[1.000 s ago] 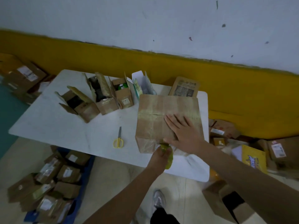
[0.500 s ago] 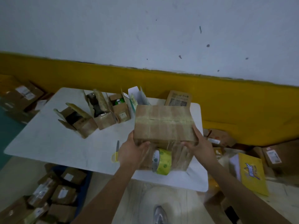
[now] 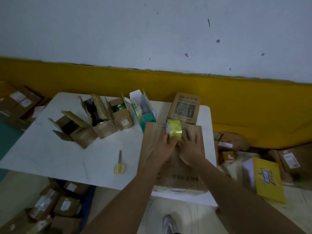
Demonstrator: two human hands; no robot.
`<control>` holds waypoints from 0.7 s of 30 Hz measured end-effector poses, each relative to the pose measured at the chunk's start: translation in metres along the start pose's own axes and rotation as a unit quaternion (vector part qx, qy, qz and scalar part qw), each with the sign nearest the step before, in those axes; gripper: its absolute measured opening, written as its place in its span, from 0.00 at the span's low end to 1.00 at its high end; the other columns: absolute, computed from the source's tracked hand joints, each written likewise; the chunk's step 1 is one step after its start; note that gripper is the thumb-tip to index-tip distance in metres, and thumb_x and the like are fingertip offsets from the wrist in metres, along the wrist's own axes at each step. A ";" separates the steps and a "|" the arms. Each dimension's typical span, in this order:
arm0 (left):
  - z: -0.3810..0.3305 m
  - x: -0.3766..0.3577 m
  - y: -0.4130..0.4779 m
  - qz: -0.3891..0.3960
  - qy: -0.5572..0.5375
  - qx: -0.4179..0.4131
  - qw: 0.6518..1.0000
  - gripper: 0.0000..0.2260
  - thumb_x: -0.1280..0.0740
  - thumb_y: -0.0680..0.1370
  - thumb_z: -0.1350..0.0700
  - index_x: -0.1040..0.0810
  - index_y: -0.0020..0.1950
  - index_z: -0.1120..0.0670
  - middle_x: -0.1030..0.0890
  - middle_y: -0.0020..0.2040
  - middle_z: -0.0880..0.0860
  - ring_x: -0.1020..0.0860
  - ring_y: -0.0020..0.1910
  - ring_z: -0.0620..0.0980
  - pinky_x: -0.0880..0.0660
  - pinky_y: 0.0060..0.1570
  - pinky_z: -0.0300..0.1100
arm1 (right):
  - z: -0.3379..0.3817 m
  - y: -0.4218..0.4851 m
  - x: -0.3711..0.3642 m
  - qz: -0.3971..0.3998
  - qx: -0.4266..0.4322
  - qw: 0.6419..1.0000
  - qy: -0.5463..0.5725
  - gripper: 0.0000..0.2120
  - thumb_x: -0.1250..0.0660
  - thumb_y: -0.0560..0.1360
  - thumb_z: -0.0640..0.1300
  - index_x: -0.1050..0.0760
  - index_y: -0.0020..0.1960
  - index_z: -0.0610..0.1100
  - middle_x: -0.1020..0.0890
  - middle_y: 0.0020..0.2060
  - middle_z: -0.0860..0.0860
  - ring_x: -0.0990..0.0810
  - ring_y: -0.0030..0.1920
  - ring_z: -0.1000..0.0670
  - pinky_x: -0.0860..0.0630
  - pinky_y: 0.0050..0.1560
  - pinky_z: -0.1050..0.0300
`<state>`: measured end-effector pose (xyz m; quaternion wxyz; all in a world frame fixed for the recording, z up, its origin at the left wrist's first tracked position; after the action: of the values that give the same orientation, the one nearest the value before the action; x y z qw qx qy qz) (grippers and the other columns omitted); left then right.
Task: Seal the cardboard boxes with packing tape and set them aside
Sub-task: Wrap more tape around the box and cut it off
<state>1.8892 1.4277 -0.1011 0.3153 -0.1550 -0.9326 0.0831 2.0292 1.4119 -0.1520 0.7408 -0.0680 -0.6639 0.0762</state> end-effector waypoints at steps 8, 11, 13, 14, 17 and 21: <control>-0.002 -0.002 -0.013 -0.003 -0.068 0.041 0.997 0.16 0.37 0.77 0.37 0.24 0.46 0.50 0.21 0.38 0.47 0.22 0.40 0.46 0.27 0.41 0.43 | -0.003 0.004 -0.020 -0.049 -0.046 0.998 0.003 0.34 0.51 0.80 0.54 0.63 0.80 0.45 0.61 0.79 0.49 0.65 0.78 0.50 0.63 0.76 0.42; 0.015 -0.005 -0.082 -0.008 -0.119 0.087 0.989 0.18 0.36 0.79 0.41 0.27 0.41 0.56 0.32 0.30 0.47 0.30 0.32 0.44 0.35 0.33 0.39 | -0.003 0.005 -0.016 -0.022 -0.053 0.998 0.017 0.36 0.50 0.80 0.55 0.66 0.79 0.42 0.61 0.79 0.50 0.64 0.78 0.49 0.64 0.76 0.41; 0.032 -0.004 -0.122 -0.024 -0.134 0.095 0.986 0.20 0.36 0.78 0.41 0.34 0.35 0.54 0.36 0.29 0.46 0.35 0.29 0.43 0.39 0.31 0.39 | -0.001 0.004 -0.013 -0.017 -0.059 0.998 0.035 0.32 0.53 0.81 0.49 0.65 0.79 0.42 0.60 0.79 0.49 0.63 0.78 0.50 0.64 0.76 0.41; 0.039 -0.003 -0.136 -0.019 -0.135 0.091 0.987 0.20 0.35 0.77 0.40 0.35 0.34 0.52 0.36 0.28 0.46 0.36 0.29 0.42 0.38 0.32 0.39 | 0.000 0.004 -0.012 -0.018 -0.062 0.997 0.040 0.31 0.54 0.81 0.46 0.65 0.79 0.43 0.61 0.79 0.50 0.63 0.78 0.50 0.65 0.76 0.41; 0.049 -0.016 -0.165 0.044 -0.106 0.090 0.989 0.17 0.34 0.78 0.44 0.33 0.35 0.51 0.31 0.28 0.45 0.34 0.28 0.39 0.36 0.31 0.35 | 0.004 0.003 -0.007 0.002 -0.076 0.997 0.029 0.30 0.55 0.83 0.46 0.66 0.79 0.44 0.63 0.79 0.50 0.64 0.78 0.50 0.63 0.77 0.42; 0.079 -0.041 -0.178 0.086 -0.089 0.128 0.984 0.18 0.36 0.80 0.47 0.36 0.35 0.51 0.34 0.30 0.47 0.35 0.26 0.39 0.38 0.29 0.32 | 0.004 0.005 -0.003 0.021 -0.082 0.996 0.027 0.29 0.55 0.83 0.47 0.67 0.79 0.45 0.64 0.78 0.50 0.64 0.78 0.50 0.62 0.77 0.42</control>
<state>1.8292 1.2426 -0.1415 0.2398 -0.1849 -0.9218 0.2422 2.0249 1.4163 -0.1551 0.7487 -0.1441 -0.6461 0.0350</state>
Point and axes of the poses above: each hand's wrist, its own y-axis towards the middle knuckle, its own x-axis out of the back of the hand, z = x × y, the point moved 1 cm from there along y, towards the middle knuckle
